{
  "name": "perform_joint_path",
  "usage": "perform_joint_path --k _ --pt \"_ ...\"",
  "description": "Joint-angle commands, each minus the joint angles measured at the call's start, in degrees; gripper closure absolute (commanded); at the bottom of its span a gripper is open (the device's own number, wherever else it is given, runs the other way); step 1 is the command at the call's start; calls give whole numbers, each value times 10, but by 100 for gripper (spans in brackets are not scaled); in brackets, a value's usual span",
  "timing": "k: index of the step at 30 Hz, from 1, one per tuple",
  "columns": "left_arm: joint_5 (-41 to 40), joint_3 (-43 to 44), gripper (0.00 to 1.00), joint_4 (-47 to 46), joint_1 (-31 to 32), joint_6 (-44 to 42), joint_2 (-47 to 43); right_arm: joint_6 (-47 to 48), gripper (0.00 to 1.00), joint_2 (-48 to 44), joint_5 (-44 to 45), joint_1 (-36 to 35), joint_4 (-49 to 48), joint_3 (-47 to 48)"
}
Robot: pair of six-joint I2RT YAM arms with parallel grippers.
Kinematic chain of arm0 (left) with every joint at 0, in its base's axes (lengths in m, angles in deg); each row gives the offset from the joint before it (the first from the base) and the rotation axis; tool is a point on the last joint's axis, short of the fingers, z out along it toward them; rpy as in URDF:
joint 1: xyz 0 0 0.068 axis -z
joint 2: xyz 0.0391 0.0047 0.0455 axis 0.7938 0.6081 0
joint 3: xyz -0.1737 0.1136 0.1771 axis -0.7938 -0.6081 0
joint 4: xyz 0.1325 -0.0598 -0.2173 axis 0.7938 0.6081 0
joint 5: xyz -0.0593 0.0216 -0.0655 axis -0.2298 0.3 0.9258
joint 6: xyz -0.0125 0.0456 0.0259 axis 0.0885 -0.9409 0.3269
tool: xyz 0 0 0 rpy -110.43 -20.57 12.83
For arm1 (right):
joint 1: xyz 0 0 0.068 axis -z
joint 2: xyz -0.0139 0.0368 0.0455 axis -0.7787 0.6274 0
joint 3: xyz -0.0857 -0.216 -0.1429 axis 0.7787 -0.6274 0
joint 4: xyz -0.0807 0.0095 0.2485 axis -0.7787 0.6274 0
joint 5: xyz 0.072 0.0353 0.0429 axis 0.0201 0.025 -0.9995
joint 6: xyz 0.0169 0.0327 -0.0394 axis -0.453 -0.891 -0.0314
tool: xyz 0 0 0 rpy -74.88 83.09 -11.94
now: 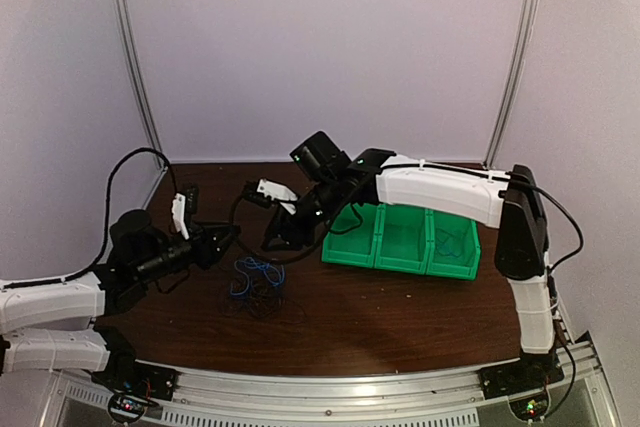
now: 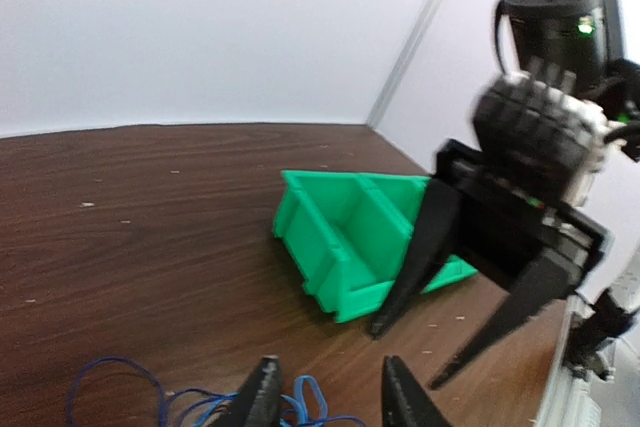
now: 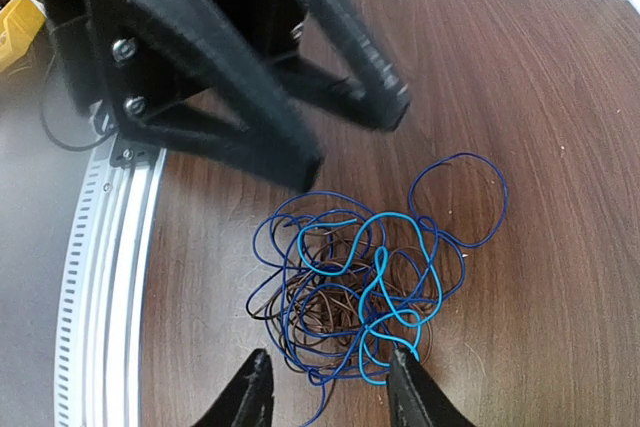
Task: Untangle the cables
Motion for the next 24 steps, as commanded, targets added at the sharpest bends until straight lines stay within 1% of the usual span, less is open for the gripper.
perform_joint_path --k 1,3,5,8,12,15,19,22,24 --pt "-208 -12 58 95 2 39 -49 5 59 32 -6 -10 12 -3" --pt "-242 -22 55 111 1 53 -72 -3 59 54 -4 -11 12 17" --pt "-256 -26 54 126 0 58 -87 -13 60 79 -3 -12 15 47" --pt "-262 -27 54 147 0 59 -100 -28 60 119 2 -13 20 86" --pt "-264 -35 53 154 0 63 -108 -41 60 150 17 -13 20 121" --pt "-265 -41 53 148 0 66 -111 -46 67 159 26 -13 16 132" --pt "-263 -46 53 136 0 67 -103 -52 82 154 35 -13 9 132" --pt "-254 -47 53 124 0 64 -90 -54 87 145 44 -13 9 131" --pt "-242 -47 53 112 0 61 -80 -53 96 135 49 -13 7 128"
